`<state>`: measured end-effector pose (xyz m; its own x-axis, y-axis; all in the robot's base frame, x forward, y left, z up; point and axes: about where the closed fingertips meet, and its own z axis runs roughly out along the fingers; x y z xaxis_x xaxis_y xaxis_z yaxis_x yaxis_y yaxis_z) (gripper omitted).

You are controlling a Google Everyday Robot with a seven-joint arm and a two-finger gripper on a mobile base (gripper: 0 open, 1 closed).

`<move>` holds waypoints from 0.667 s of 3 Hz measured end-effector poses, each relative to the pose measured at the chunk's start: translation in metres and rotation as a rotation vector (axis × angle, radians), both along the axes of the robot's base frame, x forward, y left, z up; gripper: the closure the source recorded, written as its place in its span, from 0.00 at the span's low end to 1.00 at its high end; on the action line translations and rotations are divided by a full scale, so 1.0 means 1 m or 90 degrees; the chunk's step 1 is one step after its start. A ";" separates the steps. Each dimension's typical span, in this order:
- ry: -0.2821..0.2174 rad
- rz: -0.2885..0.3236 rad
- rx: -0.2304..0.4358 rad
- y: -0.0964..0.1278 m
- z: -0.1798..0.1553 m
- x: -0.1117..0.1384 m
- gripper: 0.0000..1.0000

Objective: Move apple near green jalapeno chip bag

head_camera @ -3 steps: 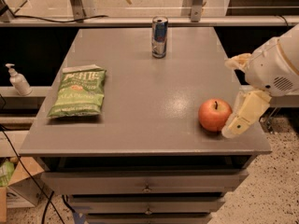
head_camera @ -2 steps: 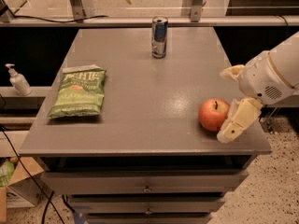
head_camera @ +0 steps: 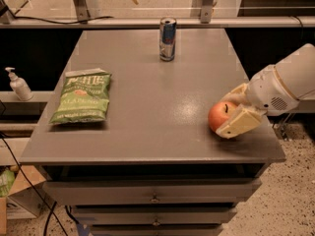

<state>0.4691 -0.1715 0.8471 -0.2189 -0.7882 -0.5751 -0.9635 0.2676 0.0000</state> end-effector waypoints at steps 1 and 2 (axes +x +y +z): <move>-0.004 0.013 0.018 0.006 0.003 0.003 0.72; -0.051 0.066 0.052 0.038 0.043 0.015 0.96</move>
Offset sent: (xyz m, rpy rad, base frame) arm 0.0333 0.0769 0.1014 0.1577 -0.1915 0.2025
